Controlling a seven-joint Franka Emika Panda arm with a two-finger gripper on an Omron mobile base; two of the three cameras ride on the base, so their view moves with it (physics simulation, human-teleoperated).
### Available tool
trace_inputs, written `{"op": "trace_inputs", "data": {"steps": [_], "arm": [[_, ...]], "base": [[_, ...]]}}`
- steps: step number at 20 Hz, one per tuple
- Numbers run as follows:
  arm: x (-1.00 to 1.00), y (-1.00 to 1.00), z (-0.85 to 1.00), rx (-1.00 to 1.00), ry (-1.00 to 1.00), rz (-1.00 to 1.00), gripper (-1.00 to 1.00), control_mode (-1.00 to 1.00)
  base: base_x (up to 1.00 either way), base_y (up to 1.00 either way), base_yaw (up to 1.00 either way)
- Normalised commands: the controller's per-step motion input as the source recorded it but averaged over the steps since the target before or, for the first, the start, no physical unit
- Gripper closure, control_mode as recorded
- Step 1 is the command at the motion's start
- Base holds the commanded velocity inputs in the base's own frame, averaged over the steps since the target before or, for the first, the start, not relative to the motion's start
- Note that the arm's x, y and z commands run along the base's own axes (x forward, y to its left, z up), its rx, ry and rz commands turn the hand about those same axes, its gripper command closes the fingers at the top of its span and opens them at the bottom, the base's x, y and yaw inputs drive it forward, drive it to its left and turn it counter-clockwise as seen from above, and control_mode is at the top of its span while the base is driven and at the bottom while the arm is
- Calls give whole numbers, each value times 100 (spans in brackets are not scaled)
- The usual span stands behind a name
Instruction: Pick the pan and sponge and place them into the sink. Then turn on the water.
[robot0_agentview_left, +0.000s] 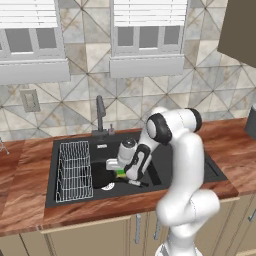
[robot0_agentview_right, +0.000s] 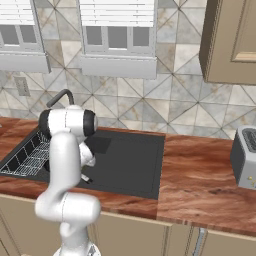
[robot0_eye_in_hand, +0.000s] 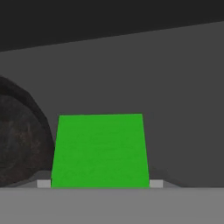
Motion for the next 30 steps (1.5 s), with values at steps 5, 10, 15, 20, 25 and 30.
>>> {"op": "trace_inputs", "data": {"steps": [5, 10, 15, 20, 25, 30], "arm": [[19, 19, -39, 0, 0, 0, -100, -100], [1, 2, -6, 0, -3, 0, -100, -100], [-5, -3, 17, 0, -6, 0, -100, -100], [-8, -6, 44, 2, -6, 0, -100, -100], [-13, -3, 67, 0, -4, 0, -100, -100], [-8, 0, 52, 0, 0, 1, -100, -100]], "base": [[0, 0, 0], [0, 0, 0], [0, 0, 0], [0, 0, 0], [0, 0, 0], [0, 0, 0]]}}
